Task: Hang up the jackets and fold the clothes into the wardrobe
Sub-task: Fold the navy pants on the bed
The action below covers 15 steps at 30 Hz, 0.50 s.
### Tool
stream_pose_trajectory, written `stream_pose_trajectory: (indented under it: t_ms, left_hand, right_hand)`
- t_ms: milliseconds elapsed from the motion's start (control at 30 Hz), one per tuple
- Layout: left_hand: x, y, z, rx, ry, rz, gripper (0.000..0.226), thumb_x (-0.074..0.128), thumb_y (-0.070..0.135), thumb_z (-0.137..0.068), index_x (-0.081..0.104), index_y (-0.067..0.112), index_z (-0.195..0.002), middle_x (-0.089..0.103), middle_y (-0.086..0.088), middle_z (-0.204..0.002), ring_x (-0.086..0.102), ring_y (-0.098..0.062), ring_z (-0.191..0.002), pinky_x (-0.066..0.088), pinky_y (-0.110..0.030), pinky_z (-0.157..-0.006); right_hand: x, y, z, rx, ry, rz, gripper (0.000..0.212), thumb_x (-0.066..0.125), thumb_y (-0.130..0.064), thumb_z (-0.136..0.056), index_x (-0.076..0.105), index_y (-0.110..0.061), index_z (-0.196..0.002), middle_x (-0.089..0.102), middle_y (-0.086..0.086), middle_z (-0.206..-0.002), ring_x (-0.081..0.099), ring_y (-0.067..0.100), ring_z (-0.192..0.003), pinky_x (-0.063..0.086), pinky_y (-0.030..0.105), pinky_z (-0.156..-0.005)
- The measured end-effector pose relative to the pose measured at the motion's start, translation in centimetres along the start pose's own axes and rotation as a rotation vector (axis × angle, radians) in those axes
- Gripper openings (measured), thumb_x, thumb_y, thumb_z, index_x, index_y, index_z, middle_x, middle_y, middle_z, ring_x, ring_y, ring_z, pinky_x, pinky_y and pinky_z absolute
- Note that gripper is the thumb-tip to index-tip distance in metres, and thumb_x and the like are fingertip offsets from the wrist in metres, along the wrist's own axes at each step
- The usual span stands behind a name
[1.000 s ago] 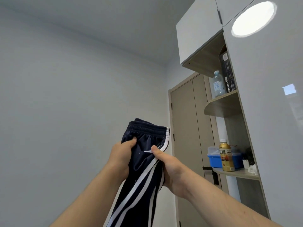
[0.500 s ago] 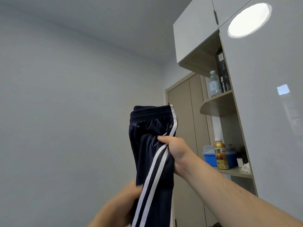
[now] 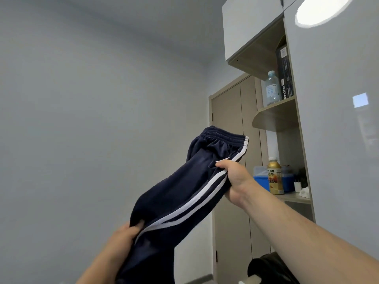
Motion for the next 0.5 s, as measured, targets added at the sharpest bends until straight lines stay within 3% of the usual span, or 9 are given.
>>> stream_pose_trajectory:
  t_ms: [100,267,367,433,500]
  left_hand:
    - [-3.8,5.0,-1.3,0.108,0.123,-0.003,0.018,0.052,0.008,-0.098,0.064,0.013,-0.084,0.064,0.014,-0.053,0.051,-0.003,-0.064,0.043,-0.011,-0.046]
    - [-12.2,11.8,-0.4,0.216,0.171,-0.170,0.019,0.057,0.011,-0.094,0.070,0.009,-0.080,0.072,-0.011,-0.074,0.066,-0.021,-0.065,0.051,-0.024,-0.057]
    - [-17.6,14.9,1.7,0.232,0.178,-0.344,0.024,0.064,0.028,-0.088,0.077,0.014,-0.072,0.074,-0.002,-0.067,0.068,-0.009,-0.053,0.049,-0.016,-0.045]
    - [-20.8,14.6,3.7,0.218,0.168,-0.439,0.019,0.072,0.044,-0.074,0.078,0.027,-0.078,0.076,-0.005,-0.076,0.071,-0.013,-0.062,0.055,-0.029,-0.065]
    - [-24.5,10.9,4.2,0.104,0.184,-0.491,0.048,0.079,0.061,-0.054,0.078,0.024,-0.085,0.076,-0.009,-0.086,0.074,-0.023,-0.077,0.053,-0.046,-0.084]
  right_hand:
    - [0.5,2.1,0.5,0.046,-0.030,0.023,0.014,0.061,-0.010,-0.090,0.063,-0.009,-0.104,0.070,0.010,-0.075,0.067,0.025,-0.066,0.059,0.036,-0.064]
    - [4.3,6.4,2.1,0.170,-0.136,-0.094,0.009,0.059,-0.013,-0.094,0.064,-0.012,-0.102,0.073,0.008,-0.086,0.070,0.023,-0.076,0.059,0.034,-0.063]
    - [8.3,10.2,3.8,0.251,-0.232,-0.227,0.019,0.058,-0.010,-0.095,0.062,-0.010,-0.113,0.071,0.012,-0.100,0.069,0.026,-0.086,0.061,0.037,-0.071]
    - [10.8,13.5,5.3,0.314,-0.297,-0.301,0.020,0.056,-0.010,-0.097,0.062,-0.006,-0.115,0.073,0.013,-0.101,0.071,0.026,-0.084,0.061,0.037,-0.070]
    - [12.2,17.6,6.6,0.373,-0.320,-0.365,0.023,0.054,-0.009,-0.099,0.061,-0.004,-0.120,0.074,0.015,-0.105,0.073,0.027,-0.084,0.060,0.036,-0.068]
Point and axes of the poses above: each hand's wrist, its own z-axis away from the middle knuckle, its own x-axis out of the palm, y = z × x, the point moved 9 cm from there along -z, towards the middle knuckle
